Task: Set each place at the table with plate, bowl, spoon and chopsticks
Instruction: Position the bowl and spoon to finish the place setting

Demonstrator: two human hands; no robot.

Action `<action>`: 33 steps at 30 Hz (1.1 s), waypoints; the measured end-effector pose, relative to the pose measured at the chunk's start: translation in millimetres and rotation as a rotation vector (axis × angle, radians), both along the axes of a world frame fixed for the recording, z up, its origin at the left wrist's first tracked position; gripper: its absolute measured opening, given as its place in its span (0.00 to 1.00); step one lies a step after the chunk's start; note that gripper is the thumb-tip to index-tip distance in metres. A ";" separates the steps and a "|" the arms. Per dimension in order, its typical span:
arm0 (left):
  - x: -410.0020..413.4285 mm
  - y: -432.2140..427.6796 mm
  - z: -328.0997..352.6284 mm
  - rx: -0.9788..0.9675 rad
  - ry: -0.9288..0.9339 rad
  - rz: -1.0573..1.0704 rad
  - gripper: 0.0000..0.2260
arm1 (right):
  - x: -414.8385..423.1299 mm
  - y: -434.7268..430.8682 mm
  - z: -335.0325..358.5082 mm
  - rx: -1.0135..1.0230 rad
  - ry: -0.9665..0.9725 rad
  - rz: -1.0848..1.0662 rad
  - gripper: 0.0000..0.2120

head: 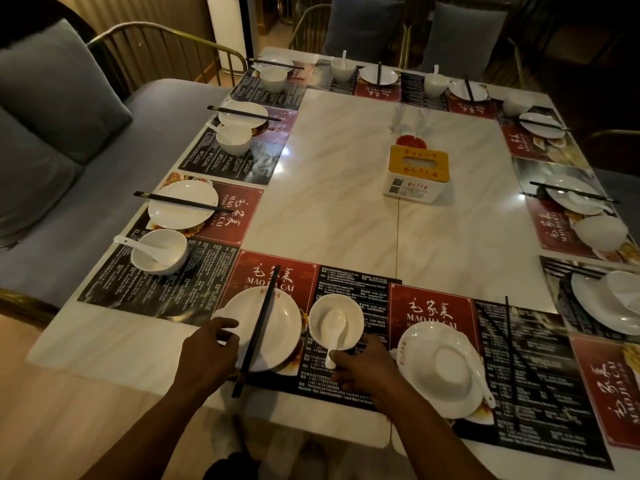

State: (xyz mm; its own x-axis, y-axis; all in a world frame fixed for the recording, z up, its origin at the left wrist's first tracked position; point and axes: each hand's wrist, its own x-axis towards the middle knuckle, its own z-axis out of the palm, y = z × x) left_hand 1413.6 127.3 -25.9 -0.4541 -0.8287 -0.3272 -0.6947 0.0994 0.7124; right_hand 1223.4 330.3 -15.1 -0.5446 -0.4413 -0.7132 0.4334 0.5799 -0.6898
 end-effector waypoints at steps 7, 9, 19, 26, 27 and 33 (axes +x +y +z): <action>-36.9 14.3 21.7 -0.098 0.040 -0.155 0.10 | -19.3 41.5 17.7 0.093 0.210 0.162 0.17; -58.1 24.4 30.6 -0.176 0.083 -0.219 0.09 | -25.7 60.1 26.0 0.113 0.278 0.185 0.14; -157.5 103.9 42.9 -0.160 0.271 -0.660 0.10 | -52.0 184.1 48.0 0.358 0.454 -0.116 0.08; -199.4 151.8 34.1 -0.131 0.207 -0.866 0.09 | -91.4 236.0 42.6 0.427 0.523 -0.124 0.05; -206.5 157.0 31.8 -0.140 0.191 -0.887 0.11 | -102.6 239.8 38.3 0.447 0.524 -0.104 0.05; -234.1 186.1 12.3 -0.122 0.047 -0.842 0.16 | -162.3 231.4 14.8 0.394 0.589 0.125 0.07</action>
